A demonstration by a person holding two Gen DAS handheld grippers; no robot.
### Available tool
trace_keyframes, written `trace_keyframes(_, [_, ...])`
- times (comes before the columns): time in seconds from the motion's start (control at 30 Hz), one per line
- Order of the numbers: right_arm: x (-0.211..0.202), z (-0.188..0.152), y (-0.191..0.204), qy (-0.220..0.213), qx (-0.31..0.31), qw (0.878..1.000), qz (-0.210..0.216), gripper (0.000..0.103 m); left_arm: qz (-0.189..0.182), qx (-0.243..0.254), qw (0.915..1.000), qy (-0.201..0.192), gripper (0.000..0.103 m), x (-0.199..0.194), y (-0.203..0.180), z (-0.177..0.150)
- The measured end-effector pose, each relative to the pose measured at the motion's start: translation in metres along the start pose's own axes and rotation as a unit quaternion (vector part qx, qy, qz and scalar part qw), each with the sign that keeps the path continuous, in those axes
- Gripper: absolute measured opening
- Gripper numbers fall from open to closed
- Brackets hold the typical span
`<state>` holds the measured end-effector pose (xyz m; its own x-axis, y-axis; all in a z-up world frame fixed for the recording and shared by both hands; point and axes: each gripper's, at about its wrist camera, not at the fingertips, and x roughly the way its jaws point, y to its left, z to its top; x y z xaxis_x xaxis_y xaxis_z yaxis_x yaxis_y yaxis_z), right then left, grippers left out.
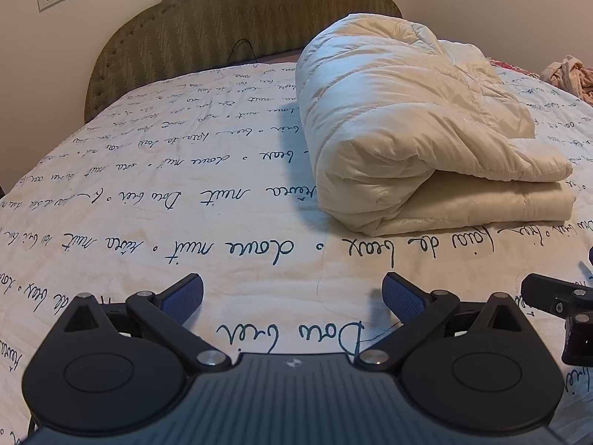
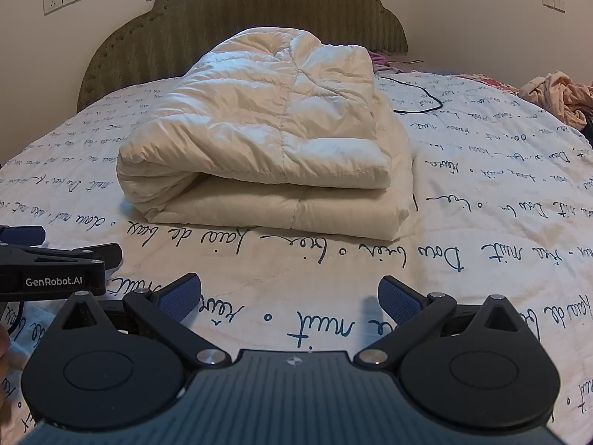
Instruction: Fold small clothes
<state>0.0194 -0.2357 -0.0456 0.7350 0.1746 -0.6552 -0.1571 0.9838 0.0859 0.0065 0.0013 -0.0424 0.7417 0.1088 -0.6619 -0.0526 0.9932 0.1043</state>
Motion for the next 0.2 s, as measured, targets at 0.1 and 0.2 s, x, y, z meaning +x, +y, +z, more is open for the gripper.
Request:
trace_keyframes(0.1, [0.0009, -0.0001, 0.0008, 0.001, 0.001, 1.000, 0.003, 0.103, -0.003, 0.001, 1.0000, -0.002, 0.103, 0.0000, -0.0004, -0.0002])
trace_keyframes(0.2, [0.0028, -0.0004, 0.0013, 0.002, 0.000, 1.000, 0.005, 0.103, -0.007, 0.002, 1.0000, -0.001, 0.103, 0.0017, -0.0001, 0.0001])
